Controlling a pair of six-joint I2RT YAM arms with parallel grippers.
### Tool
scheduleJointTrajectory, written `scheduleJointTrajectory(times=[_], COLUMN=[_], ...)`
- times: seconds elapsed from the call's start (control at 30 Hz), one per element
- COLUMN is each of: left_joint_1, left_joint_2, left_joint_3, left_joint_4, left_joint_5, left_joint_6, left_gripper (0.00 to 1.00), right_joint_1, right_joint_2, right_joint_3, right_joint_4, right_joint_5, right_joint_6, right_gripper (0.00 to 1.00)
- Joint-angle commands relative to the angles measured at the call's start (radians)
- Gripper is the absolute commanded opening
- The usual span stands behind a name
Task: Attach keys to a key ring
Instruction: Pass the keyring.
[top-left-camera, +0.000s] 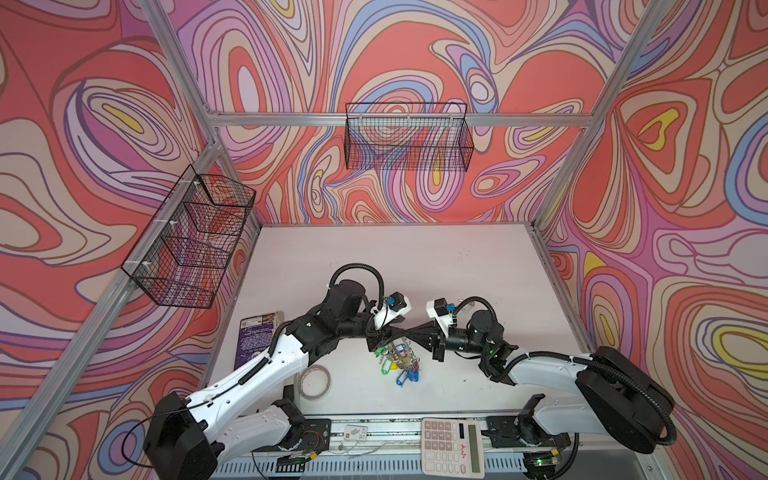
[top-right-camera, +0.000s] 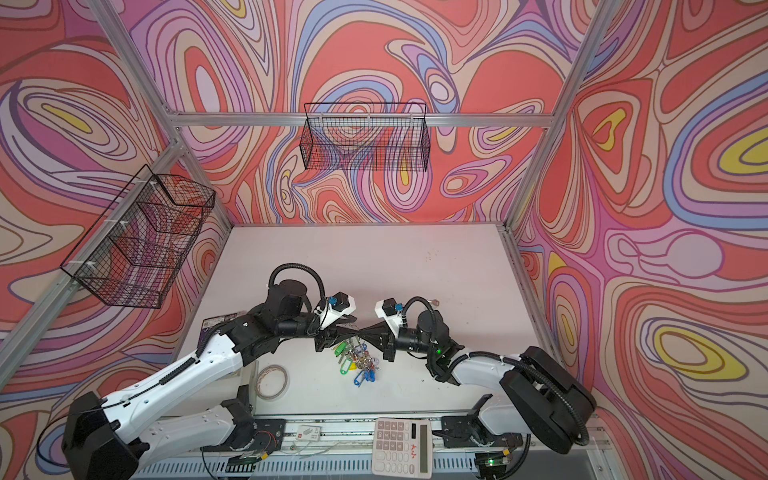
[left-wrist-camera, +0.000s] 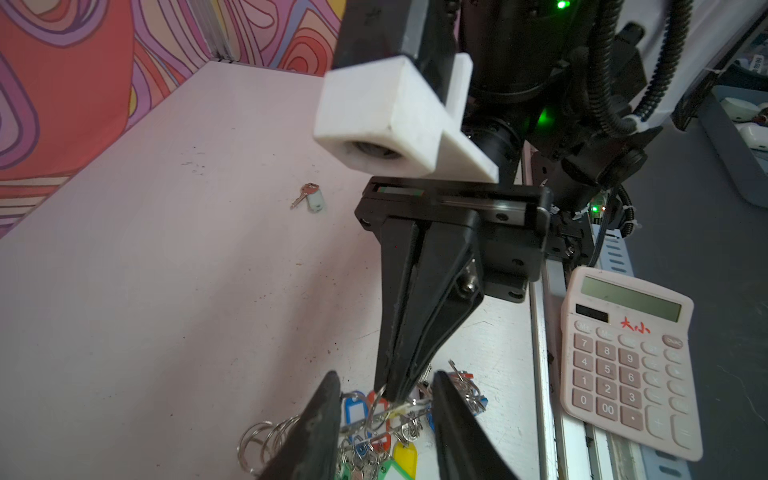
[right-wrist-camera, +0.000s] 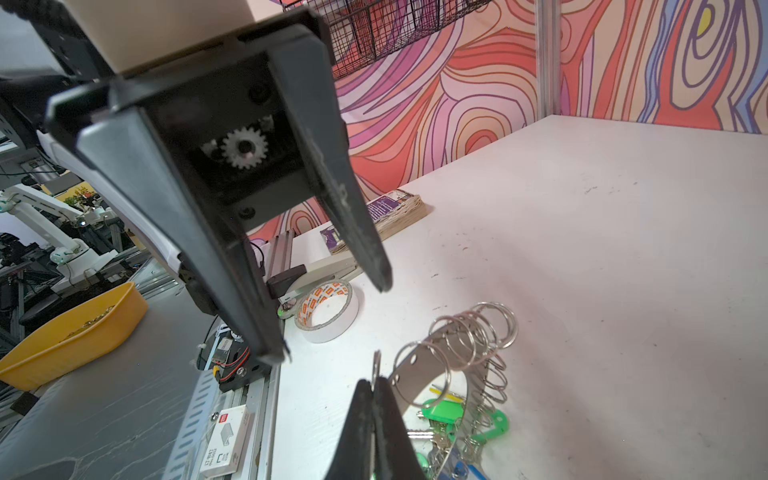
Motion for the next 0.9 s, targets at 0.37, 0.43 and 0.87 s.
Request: scheduleJointTrajectory(times=[0.37,0.43,0.87], left_joint_1=[0.026,0.026,0.028], left_joint_2=[-0.013,0.022,0.117], left_joint_3=[-0.575,-0.599,-0.57], left_joint_4=[1.066,1.143,1.176], left_joint_5=[-0.062,-0.048,0.04], left_joint_6=[-0.468,-0.467,-0.39], left_gripper=[0.36,0.37,0.4], right_joint_1=[0.005,0.005,0.005], right_joint_2=[0.024,0.023,0.034], right_joint_3=[-0.006,-0.009,-0.025], right_joint_4=[0.076,0.076,0.127], right_joint_5=[-0.005,-0.005,-0.043], right_joint_6=[-0.017,-0.022,-0.037], right_gripper=[0.0,0.0,0.0])
